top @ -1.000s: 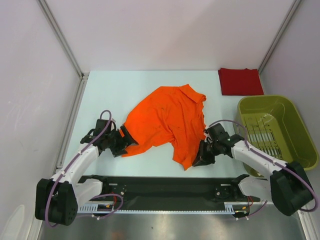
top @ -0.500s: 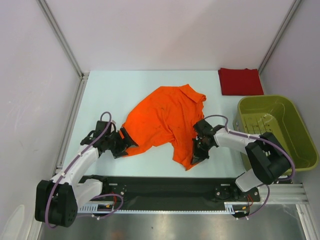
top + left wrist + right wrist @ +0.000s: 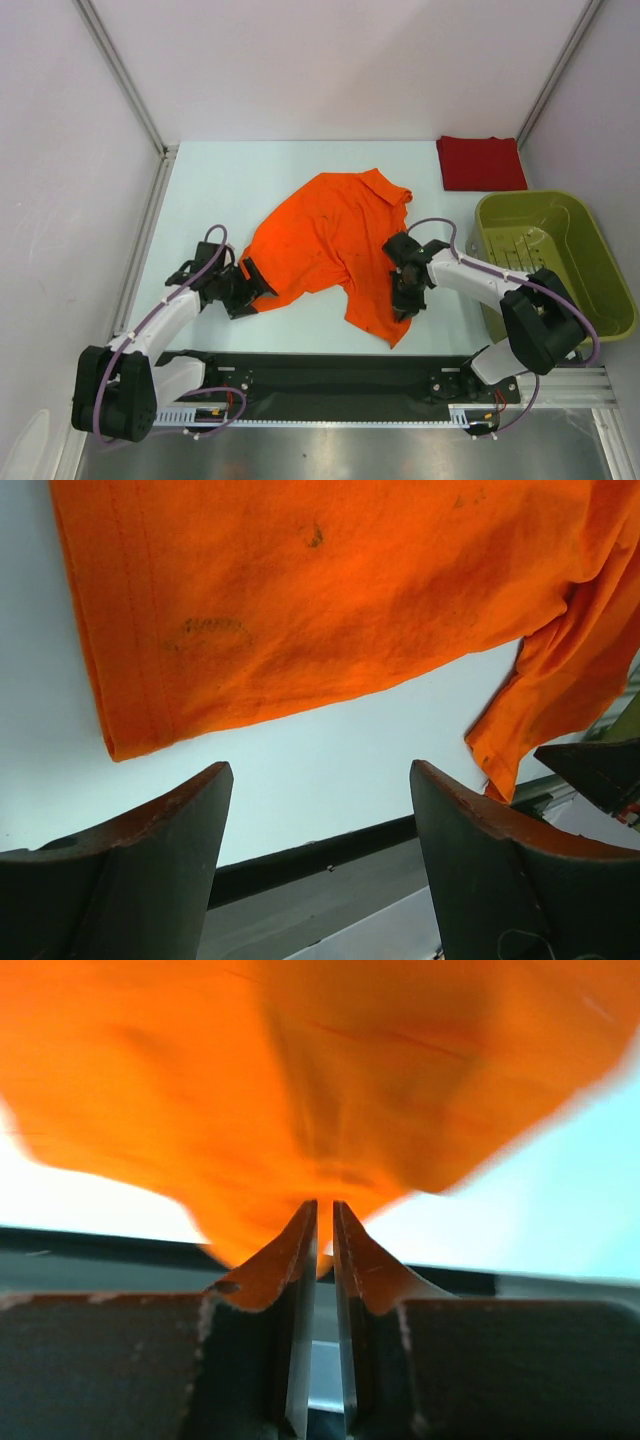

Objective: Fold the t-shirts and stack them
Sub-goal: Flatten the tshirt out

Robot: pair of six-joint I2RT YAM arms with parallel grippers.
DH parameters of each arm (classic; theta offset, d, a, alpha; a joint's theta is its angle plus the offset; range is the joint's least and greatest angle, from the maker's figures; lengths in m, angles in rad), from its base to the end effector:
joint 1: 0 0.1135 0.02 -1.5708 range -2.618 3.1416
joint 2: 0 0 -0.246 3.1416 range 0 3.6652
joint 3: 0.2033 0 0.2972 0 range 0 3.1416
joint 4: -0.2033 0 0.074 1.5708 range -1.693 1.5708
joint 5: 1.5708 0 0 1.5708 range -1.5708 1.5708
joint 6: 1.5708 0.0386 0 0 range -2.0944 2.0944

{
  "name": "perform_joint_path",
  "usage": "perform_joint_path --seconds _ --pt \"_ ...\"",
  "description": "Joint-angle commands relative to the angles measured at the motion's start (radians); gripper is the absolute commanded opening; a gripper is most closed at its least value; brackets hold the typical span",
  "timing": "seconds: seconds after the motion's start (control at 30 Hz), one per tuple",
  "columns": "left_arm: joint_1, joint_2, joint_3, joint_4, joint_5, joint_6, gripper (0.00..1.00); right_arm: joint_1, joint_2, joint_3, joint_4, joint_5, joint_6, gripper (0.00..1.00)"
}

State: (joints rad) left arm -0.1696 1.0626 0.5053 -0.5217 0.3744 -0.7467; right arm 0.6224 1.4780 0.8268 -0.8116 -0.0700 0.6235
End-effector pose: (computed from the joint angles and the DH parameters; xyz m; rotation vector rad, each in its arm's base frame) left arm 0.2253 -0.0529 0.1285 -0.6600 2.6847 -0.7757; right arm 0.2237 0.1638 0.1179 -0.0041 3.0892 0.1853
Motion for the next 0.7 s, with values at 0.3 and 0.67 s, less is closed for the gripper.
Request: perform_joint_path --seconds 0.3,0.67 --pt "0.008 0.008 0.091 -0.06 -0.043 0.03 0.78 0.101 0.343 0.23 0.243 -0.258 -0.018 0.2" --pt "0.022 0.057 0.095 -0.144 -0.25 -0.111 0.74 0.12 0.38 0.443 0.025 -0.034 -0.088 0.41"
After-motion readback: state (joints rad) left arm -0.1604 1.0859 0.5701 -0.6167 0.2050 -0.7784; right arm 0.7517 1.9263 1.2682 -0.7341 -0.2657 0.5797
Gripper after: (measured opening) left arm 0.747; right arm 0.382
